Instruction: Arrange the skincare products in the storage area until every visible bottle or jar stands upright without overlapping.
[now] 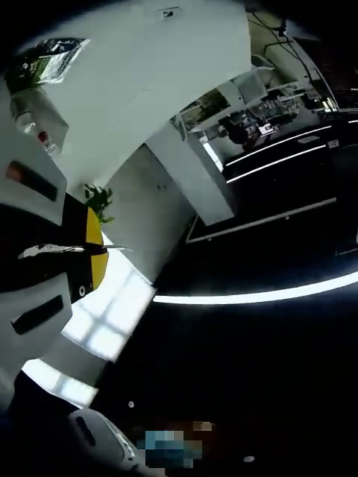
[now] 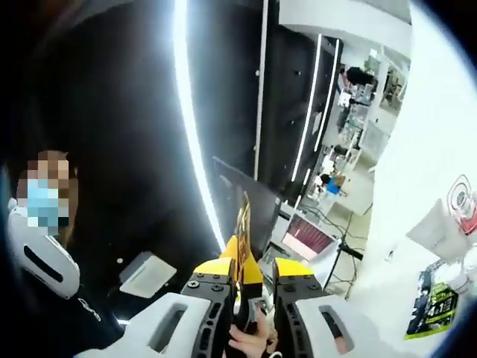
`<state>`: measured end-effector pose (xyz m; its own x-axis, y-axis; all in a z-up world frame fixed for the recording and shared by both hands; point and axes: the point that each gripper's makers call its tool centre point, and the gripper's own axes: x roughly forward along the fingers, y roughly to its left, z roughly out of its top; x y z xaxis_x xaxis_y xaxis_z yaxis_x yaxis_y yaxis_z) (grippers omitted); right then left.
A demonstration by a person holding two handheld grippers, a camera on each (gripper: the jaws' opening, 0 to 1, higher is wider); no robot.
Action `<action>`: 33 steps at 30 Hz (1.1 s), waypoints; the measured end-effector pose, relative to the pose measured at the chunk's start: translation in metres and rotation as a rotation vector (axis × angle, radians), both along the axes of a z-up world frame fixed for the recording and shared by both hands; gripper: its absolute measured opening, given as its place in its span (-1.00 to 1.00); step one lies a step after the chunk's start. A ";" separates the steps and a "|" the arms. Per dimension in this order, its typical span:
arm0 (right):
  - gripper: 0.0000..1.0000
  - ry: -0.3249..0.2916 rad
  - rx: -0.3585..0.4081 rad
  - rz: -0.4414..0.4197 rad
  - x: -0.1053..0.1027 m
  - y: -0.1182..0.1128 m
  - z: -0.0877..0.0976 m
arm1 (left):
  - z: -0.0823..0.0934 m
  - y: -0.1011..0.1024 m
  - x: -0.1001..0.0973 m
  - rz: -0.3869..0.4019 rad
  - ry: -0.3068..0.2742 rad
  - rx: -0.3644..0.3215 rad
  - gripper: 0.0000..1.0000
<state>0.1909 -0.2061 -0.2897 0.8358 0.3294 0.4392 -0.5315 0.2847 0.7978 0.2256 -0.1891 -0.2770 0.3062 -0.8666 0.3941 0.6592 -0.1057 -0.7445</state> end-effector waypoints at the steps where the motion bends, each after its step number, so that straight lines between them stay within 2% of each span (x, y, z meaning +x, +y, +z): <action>1: -0.68 0.001 0.001 -0.007 0.000 -0.001 0.000 | 0.000 -0.001 -0.001 -0.007 0.005 -0.007 -0.96; 5: -0.78 0.009 -0.020 -0.005 0.001 0.003 -0.003 | -0.003 -0.006 -0.004 -0.017 0.006 0.006 -0.96; 7: -0.98 -0.013 0.009 0.013 -0.002 0.004 0.002 | -0.005 -0.009 -0.007 -0.012 -0.003 0.027 -0.98; 10: -1.00 -0.002 -0.014 -0.003 -0.001 0.003 -0.001 | -0.003 -0.010 -0.010 -0.018 0.002 0.024 -0.98; 11: -1.00 0.003 -0.030 -0.022 0.000 0.001 -0.003 | -0.002 -0.011 -0.013 -0.017 -0.021 0.038 -0.98; 14: -1.00 0.005 0.004 -0.007 -0.001 0.001 -0.003 | 0.001 -0.013 -0.016 -0.023 -0.031 0.047 -0.98; 17: -1.00 0.012 -0.004 0.007 -0.001 0.000 -0.003 | 0.000 -0.014 -0.017 -0.031 -0.034 0.053 -0.98; 19: -1.00 0.031 -0.016 0.046 -0.002 0.000 -0.007 | -0.002 -0.014 -0.019 -0.050 -0.032 0.065 -1.00; 20: -1.00 0.032 -0.021 0.052 -0.003 0.000 -0.007 | -0.005 -0.017 -0.027 -0.104 -0.045 0.096 -0.99; 22: -1.00 0.038 -0.043 0.093 -0.005 -0.003 -0.010 | -0.013 -0.019 -0.033 -0.156 -0.082 0.162 -0.91; 23: -1.00 0.041 -0.066 0.125 -0.007 -0.003 -0.013 | -0.019 -0.020 -0.035 -0.190 -0.100 0.208 -0.82; 25: -1.00 0.037 -0.104 0.186 -0.012 -0.001 -0.014 | -0.025 -0.019 -0.039 -0.247 -0.139 0.255 -0.73; 27: -1.00 0.040 -0.199 0.256 -0.020 0.000 -0.018 | -0.025 -0.015 -0.041 -0.296 -0.171 0.269 -0.66; 29: -1.00 0.016 -0.252 0.327 -0.029 0.003 -0.015 | -0.026 -0.011 -0.042 -0.345 -0.185 0.278 -0.62; 33: -1.00 0.018 -0.403 0.461 -0.049 0.006 -0.020 | -0.036 -0.006 -0.051 -0.444 -0.211 0.345 -0.61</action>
